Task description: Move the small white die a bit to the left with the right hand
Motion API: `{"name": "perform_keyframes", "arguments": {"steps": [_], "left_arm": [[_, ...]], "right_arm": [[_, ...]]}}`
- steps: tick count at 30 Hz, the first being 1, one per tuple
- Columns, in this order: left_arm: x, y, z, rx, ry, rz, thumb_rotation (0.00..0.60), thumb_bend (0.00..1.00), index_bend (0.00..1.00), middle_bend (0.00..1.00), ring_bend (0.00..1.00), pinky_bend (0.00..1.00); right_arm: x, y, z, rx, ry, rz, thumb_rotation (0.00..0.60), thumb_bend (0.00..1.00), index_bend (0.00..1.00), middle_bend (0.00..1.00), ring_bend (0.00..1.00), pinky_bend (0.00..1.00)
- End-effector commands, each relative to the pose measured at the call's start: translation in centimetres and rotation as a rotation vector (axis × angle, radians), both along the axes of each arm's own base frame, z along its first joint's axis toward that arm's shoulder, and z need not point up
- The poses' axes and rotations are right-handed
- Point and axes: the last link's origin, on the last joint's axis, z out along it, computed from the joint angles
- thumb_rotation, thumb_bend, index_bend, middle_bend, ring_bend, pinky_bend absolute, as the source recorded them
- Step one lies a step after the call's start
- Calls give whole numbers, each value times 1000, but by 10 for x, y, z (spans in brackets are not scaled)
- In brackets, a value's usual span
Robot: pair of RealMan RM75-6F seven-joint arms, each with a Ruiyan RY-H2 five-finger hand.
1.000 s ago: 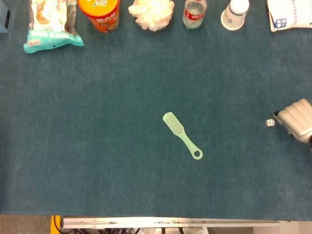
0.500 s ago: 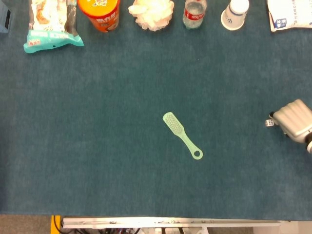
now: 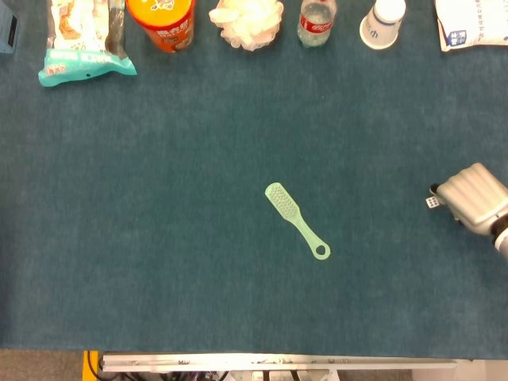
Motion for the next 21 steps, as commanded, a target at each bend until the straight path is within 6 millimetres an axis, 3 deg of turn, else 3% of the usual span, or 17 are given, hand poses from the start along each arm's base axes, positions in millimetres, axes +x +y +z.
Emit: {"name": "perform_keyframes", "arguments": {"steps": [1,21], "left_arm": [[0,0,1,2,1,-2,600,0,359,350,263,345],[6,-12,14,57,-19,-16,600,0,358,350,263,345]], "right_arm": [[1,0,0,1,-1,1,600,974,462,944,927,933],[12,-1,-8,21,-40,27,600,974,462,944,927,933]]}}
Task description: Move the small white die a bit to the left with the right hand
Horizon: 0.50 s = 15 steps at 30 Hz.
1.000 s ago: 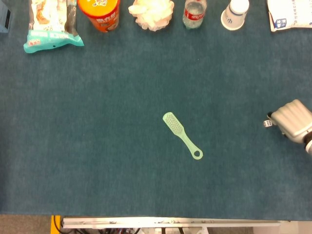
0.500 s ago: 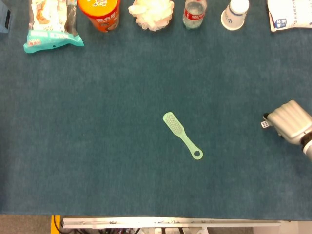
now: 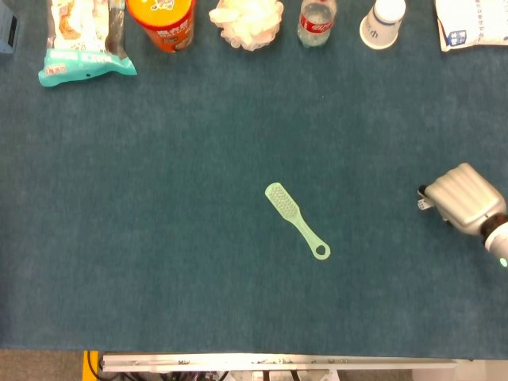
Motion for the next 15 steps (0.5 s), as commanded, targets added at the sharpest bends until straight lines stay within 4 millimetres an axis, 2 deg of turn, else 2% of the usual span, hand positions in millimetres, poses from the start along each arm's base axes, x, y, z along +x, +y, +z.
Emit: {"name": "perform_keyframes", "arguments": {"steps": [1,15], "left_arm": [[1,-1,1,4,-1,-4,600,0,358,350,263,345],[1,-2,3,14,8,-2,600,0,358,350,263,345]], "right_arm": [[1,0,0,1,-6,1,600,974,462,944,927,933],[-5,2,11,-26,17,-12,600,974,462,944,927,933]]}}
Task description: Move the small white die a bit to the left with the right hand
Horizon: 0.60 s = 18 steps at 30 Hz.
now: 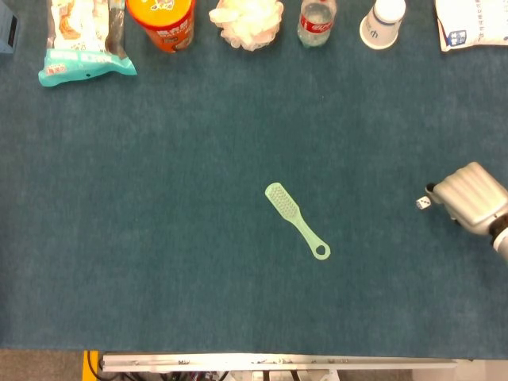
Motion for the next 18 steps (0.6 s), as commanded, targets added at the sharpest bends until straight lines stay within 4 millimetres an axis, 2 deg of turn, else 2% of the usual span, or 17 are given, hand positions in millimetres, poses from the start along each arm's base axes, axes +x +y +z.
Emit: {"name": "perform_keyframes", "arguments": {"steps": [1,18], "left_arm": [[0,0,0,1,0,2,600,0,358,350,263,345],[0,-1,3,18,13,8,600,0,358,350,263,345]], "right_arm": [[-2,0,0,-3,6,-5,600,974,462,944,927,933],[-1,-3,-11,3,3,8,600,974,462,944,927,933]]}}
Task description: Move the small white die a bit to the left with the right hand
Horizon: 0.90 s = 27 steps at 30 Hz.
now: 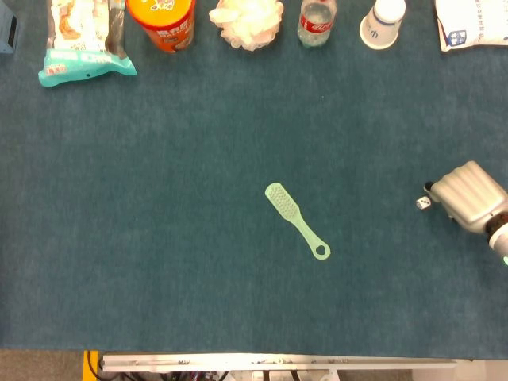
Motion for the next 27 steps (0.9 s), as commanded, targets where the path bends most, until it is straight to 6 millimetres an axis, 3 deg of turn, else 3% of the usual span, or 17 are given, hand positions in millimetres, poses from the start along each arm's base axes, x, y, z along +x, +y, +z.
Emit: {"name": "perform_keyframes", "arguments": {"steps": [1,27], "left_arm": [[0,0,1,8,10,2,600,0,358,350,263,345],[0,-3,9,80,39,18,600,0,358,350,263,346]], "right_arm": [[3,1,-2,4,-10,6,600,974,462,944,927,933],[15,5,-6,25,-49,44,600,974,462,944,927,933]]}}
